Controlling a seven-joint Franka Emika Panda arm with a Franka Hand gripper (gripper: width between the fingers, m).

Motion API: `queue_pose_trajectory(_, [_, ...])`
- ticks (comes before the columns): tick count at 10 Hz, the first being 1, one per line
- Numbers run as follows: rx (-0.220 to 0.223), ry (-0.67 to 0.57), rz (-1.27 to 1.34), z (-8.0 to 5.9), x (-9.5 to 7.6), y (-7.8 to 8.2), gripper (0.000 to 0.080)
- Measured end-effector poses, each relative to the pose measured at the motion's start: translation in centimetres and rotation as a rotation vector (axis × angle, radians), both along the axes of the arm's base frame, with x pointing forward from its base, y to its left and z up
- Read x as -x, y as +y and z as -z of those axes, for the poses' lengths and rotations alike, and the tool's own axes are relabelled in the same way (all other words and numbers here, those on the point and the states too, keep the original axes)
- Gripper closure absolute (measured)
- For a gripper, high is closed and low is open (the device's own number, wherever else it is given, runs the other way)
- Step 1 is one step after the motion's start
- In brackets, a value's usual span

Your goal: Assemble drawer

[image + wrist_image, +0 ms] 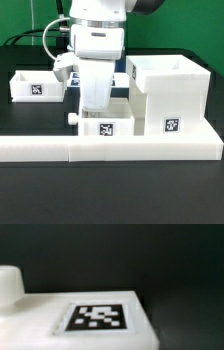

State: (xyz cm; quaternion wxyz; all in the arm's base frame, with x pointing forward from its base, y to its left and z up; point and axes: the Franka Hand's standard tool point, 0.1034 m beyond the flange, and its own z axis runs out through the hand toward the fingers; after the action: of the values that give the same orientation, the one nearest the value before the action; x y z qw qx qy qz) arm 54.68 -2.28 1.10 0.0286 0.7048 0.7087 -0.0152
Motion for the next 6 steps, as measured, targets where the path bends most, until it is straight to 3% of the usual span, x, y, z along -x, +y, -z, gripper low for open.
queue_pose_trajectory(6, [-0.001,0.009,-0.004,0.06,-0.33,0.39,0.0757])
